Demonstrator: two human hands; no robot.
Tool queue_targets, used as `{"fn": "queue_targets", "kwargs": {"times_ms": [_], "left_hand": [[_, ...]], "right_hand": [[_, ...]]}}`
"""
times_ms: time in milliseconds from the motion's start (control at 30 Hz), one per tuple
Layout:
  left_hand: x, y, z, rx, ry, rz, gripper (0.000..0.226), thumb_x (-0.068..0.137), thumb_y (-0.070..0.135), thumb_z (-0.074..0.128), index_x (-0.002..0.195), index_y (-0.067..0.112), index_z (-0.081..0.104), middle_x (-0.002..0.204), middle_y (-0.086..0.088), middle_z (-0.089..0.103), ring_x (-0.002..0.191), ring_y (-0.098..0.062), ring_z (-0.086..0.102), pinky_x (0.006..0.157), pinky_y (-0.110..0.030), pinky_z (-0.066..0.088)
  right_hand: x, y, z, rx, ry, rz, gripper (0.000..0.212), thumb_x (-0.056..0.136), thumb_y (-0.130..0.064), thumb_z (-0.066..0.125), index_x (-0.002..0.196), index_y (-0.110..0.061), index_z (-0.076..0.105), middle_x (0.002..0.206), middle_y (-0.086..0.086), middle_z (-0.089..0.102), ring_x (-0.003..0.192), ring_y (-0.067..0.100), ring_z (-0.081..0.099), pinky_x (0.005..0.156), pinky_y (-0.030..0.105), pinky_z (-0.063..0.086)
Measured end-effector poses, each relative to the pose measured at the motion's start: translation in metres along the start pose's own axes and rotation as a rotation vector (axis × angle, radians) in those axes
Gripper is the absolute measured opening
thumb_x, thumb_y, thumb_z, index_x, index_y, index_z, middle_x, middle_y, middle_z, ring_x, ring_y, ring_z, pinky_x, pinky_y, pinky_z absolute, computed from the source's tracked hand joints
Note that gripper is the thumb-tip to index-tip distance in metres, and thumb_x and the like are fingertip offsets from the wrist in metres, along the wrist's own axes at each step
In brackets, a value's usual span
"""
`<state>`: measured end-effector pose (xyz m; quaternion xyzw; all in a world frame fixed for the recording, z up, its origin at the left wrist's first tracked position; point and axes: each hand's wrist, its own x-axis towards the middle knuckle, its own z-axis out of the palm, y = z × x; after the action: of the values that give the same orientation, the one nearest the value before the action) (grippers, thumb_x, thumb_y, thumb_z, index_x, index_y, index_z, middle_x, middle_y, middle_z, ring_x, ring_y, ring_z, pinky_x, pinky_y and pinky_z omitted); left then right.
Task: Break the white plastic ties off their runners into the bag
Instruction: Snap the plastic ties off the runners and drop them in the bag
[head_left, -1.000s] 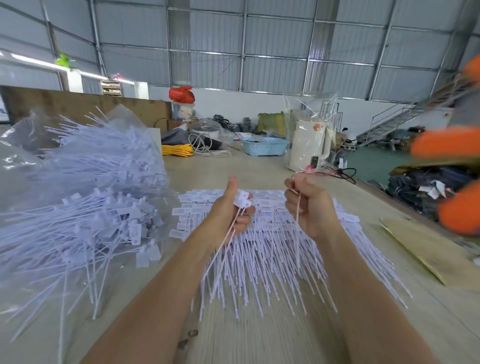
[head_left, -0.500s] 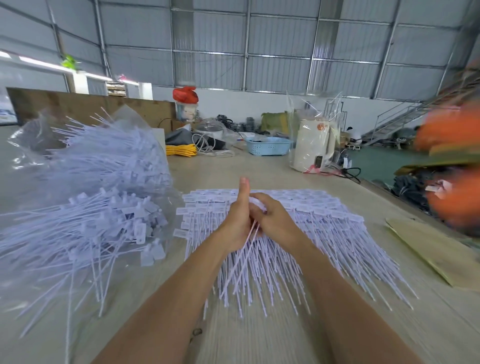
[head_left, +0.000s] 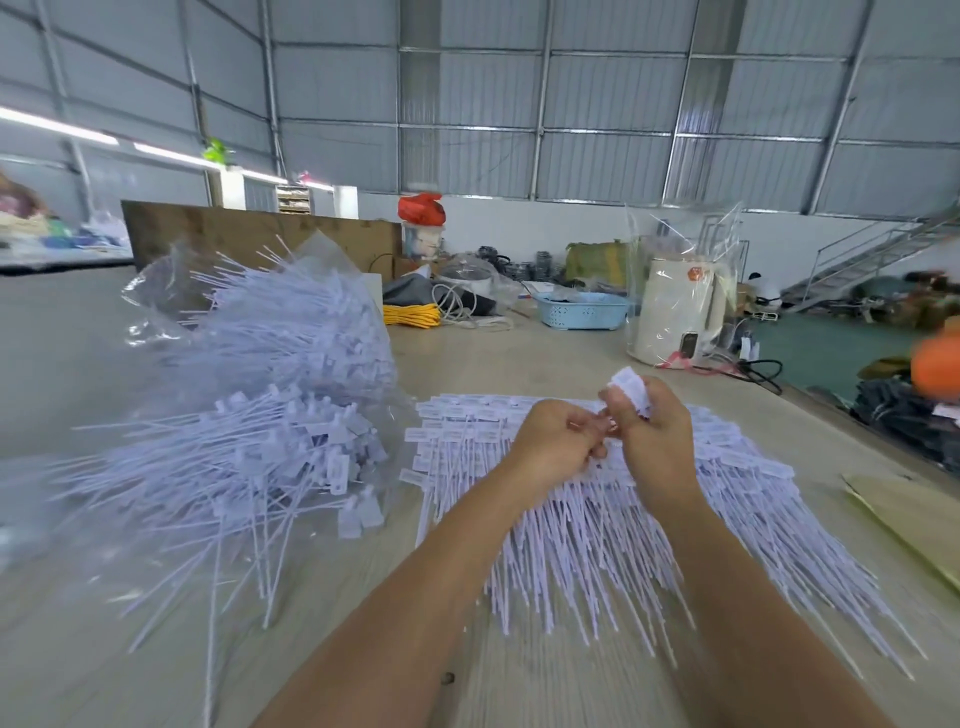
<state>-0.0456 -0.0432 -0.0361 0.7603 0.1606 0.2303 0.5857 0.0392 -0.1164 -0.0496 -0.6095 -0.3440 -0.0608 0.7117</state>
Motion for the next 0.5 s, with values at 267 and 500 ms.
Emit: {"fn": "queue_targets", "kwargs": {"times_ms": [267, 500], "left_hand": [[-0.011, 0.026, -0.116, 0.723, 0.577, 0.334, 0.025, 0.095, 0.009, 0.048, 0.085, -0.001, 0.068, 0.07, -0.015, 0.056, 0.07, -0.031, 0.051, 0.058, -0.032, 0.03], [-0.067, -0.02, -0.236, 1.111, 0.674, 0.012, 0.029, 0.086, -0.001, 0.045, 0.097, -0.004, 0.071, 0.091, -0.032, 0.06, 0.09, -0.045, 0.059, 0.076, -0.041, 0.044]], "right_hand": [[-0.002, 0.014, 0.004, 0.064, 0.006, 0.08, 0.004, 0.096, -0.031, 0.049, 0.095, -0.027, 0.051, 0.105, 0.005, 0.061, 0.071, 0.014, 0.062, 0.059, 0.026, 0.048], [-0.003, 0.017, 0.007, 0.015, 0.001, 0.076, 0.006, 0.096, -0.023, 0.049, 0.098, -0.018, 0.05, 0.105, 0.013, 0.059, 0.066, 0.018, 0.059, 0.059, 0.031, 0.047]]}}
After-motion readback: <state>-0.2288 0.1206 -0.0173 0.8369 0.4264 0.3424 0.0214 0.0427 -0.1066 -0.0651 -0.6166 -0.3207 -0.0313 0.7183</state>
